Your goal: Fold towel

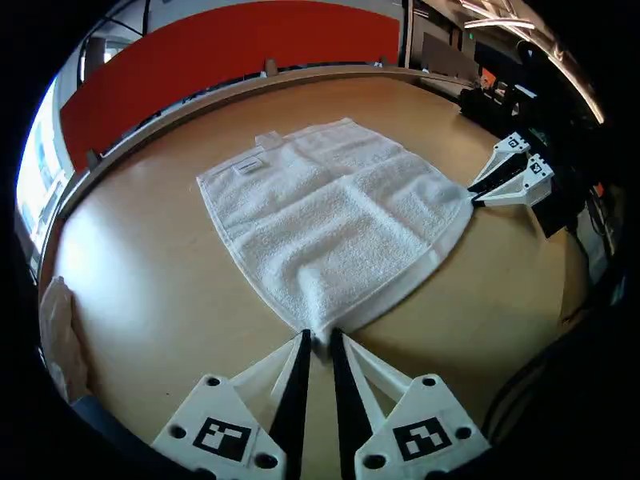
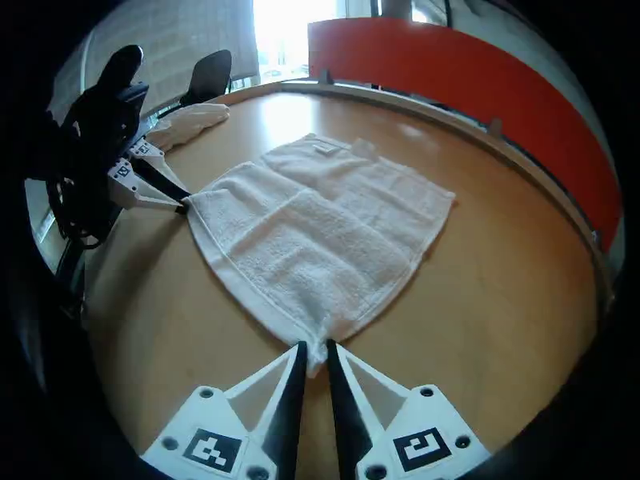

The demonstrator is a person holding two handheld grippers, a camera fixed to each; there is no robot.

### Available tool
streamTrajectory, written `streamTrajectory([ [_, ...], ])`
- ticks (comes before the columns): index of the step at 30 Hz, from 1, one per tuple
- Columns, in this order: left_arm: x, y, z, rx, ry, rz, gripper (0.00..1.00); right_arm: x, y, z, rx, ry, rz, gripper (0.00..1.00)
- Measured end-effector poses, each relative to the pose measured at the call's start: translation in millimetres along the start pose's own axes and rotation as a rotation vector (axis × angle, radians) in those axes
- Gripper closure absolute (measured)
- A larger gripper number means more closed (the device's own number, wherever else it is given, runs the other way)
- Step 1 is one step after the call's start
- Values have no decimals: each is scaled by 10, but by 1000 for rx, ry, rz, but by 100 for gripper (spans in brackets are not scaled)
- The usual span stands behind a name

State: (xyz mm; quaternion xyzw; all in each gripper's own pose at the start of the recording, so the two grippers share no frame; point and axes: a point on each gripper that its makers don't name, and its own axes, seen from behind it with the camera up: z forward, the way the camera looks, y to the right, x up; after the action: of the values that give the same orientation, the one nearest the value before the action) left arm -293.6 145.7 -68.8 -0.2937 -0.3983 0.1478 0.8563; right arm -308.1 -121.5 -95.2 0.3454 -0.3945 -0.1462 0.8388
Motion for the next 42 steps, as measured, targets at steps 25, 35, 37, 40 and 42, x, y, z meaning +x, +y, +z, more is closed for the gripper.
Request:
streamTrajectory([
  [25, 11, 3, -14, 7, -9, -32, 85, 31, -10, -47, 13, -15, 0, 91],
  [35, 64, -4, -15, 5, -4, -38, 87, 33, -19, -86, 26, -32, -15, 92],
  [37, 68, 5, -14, 2, -4, -36, 87, 25, 1, -79, 22, -37, -15, 93],
  [40, 72, 20, -14, -2, -3, -33, 87, 48, 39, -72, 7, -32, -17, 94],
  [42, 73, 26, -14, -2, -2, -32, 87, 78, 53, -77, -1, -22, -22, 94],
])
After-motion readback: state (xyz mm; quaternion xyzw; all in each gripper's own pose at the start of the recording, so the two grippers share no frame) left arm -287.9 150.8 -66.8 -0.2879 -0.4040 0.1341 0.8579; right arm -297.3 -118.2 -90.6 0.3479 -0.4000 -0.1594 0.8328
